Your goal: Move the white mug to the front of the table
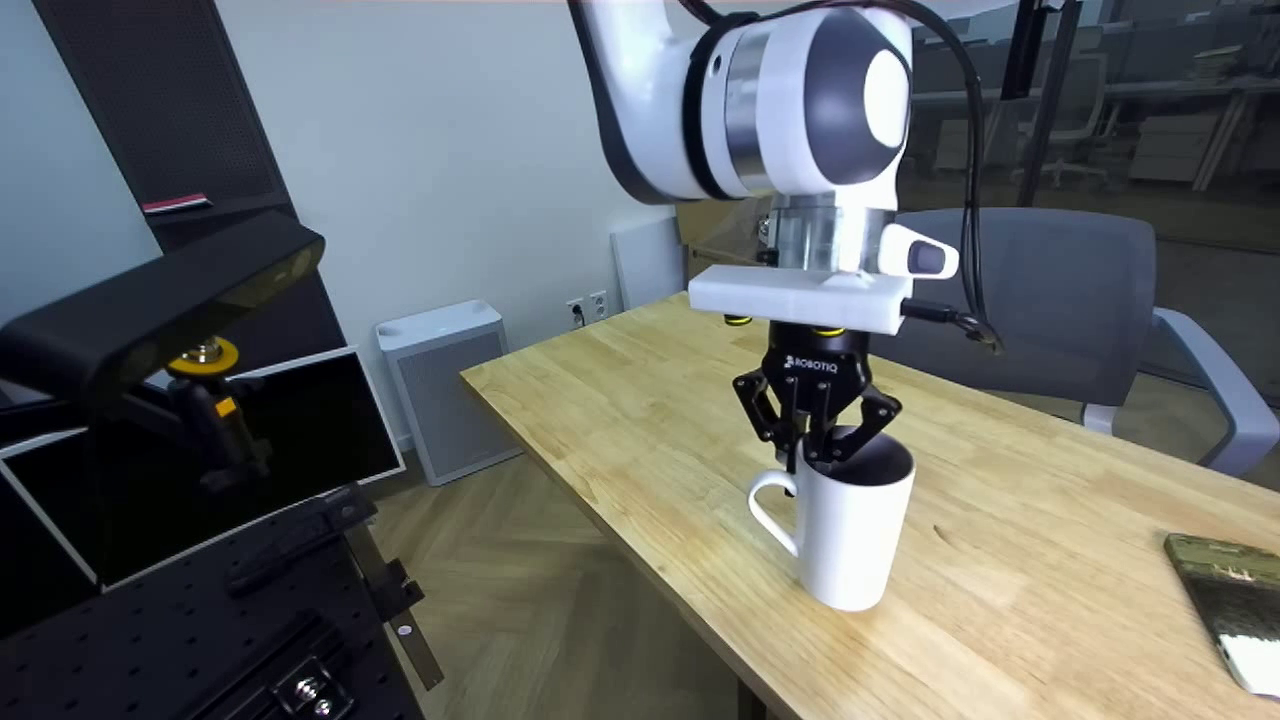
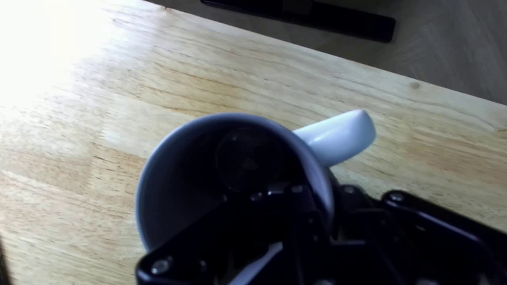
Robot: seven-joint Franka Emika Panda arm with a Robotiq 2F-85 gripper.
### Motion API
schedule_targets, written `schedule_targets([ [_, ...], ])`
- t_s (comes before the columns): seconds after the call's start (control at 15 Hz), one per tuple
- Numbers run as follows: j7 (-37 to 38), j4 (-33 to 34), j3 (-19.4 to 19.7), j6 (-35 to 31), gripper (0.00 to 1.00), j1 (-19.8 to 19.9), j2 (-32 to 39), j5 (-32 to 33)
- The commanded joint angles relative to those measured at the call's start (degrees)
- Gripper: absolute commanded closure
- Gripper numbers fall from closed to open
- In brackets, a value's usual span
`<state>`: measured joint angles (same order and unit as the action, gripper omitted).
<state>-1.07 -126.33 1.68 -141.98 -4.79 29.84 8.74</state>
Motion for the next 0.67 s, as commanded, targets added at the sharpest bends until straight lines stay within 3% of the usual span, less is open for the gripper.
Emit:
schedule_targets([
  [0.0,3.96,-2.59,1.20,-2.39,0.97,-1.25,-2.33,1.89],
  [0.6,4.19,-4.03,0.86,-7.33,0.97,-0.23,-1.86,-0.36],
])
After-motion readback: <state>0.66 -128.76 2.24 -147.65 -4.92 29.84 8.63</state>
